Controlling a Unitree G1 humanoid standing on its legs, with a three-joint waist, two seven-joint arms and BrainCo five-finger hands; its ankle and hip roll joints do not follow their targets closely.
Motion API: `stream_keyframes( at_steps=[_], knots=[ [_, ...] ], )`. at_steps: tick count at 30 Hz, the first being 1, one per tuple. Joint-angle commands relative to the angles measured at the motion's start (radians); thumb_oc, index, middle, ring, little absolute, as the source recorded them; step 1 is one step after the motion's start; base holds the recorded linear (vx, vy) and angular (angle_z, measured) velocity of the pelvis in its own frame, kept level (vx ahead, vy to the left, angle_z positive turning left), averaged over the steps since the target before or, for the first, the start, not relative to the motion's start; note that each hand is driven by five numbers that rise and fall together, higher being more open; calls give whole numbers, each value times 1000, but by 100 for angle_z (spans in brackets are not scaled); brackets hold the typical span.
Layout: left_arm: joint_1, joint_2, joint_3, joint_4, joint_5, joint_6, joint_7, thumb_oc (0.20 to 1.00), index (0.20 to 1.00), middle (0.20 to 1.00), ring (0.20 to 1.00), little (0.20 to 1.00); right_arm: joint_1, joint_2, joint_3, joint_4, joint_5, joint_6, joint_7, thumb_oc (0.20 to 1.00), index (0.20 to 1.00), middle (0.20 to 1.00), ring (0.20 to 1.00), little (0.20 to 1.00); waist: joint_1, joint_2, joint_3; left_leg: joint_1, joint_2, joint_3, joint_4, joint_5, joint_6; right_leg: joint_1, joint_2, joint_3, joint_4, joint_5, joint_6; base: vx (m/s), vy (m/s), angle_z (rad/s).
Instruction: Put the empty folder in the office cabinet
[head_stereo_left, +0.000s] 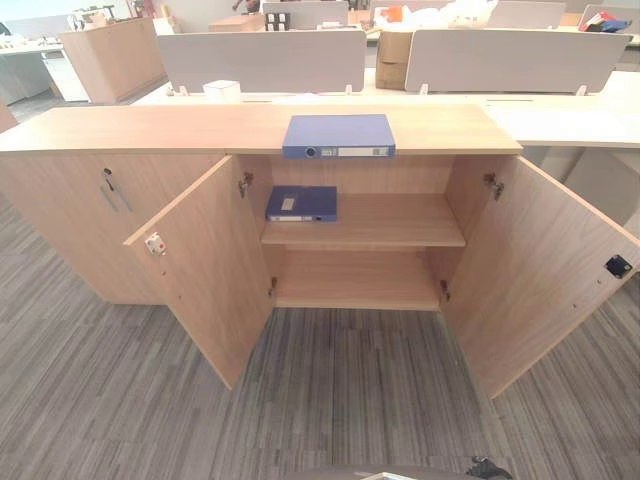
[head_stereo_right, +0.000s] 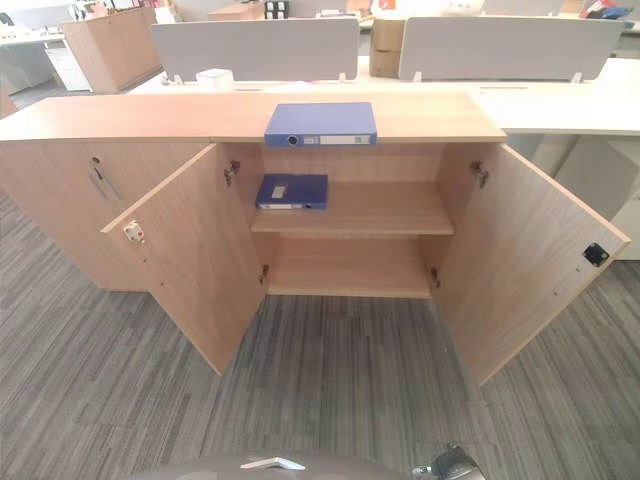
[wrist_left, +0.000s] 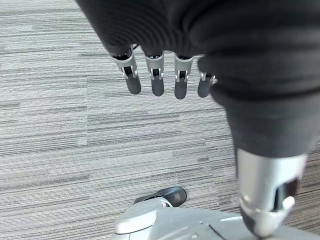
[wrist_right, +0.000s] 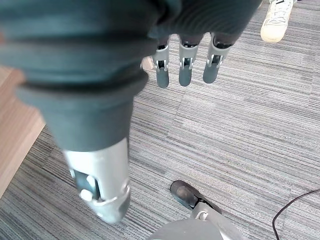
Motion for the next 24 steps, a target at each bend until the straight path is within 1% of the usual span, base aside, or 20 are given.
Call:
stream_keyframes(
  at_steps=[1,12,15,19,22,24],
  knots=[
    [-66,10,9,77,34,-2,8,1000,1000,1000,1000,1000,-68,-1,46,56,-11,-15,-8,1000,1000,1000,1000,1000,3,-21,-2,-33,50,-12,-4,-39,-44,11,-45,-5,0,-62,75,0,0,0],
    [-61,17,26,77,18,-2,9,1000,1000,1000,1000,1000,-58,-13,24,87,-15,-7,-4,1000,1000,1000,1000,1000,6,-18,-1,-32,51,-20,-4,-40,-47,18,-42,-15,0,-71,73,2,-3,1],
    [-54,20,53,77,-19,-2,7,1000,1000,1000,1000,1000,-51,-25,8,97,-10,-3,-2,1000,1000,1000,1000,1000,12,-15,1,-30,50,-26,-4,-40,-47,21,-40,-20,0,-74,71,13,-25,4],
    [-47,22,64,87,-21,0,6,1000,1000,1000,1000,1000,-47,-33,-3,102,-9,0,-1,1000,1000,1000,1000,1000,16,-12,2,-25,51,-30,-4,-41,-47,26,-38,-22,0,-80,69,29,-40,6],
    [-42,25,79,85,-48,-1,-2,1000,1000,1000,1000,1000,-44,-41,-13,101,-4,1,0,1000,1000,1000,1000,1000,20,-10,11,-21,53,-36,-2,-38,-46,34,-35,-23,0,-86,65,19,-51,5],
    [-45,30,85,78,-69,-2,-1,1000,1000,1000,1000,1000,-43,-52,-17,98,-4,1,-3,1000,1000,1000,1000,1000,26,-13,35,-70,46,-47,89,-59,-48,29,-40,-29,16,-92,54,-27,-64,7]
  ],
)
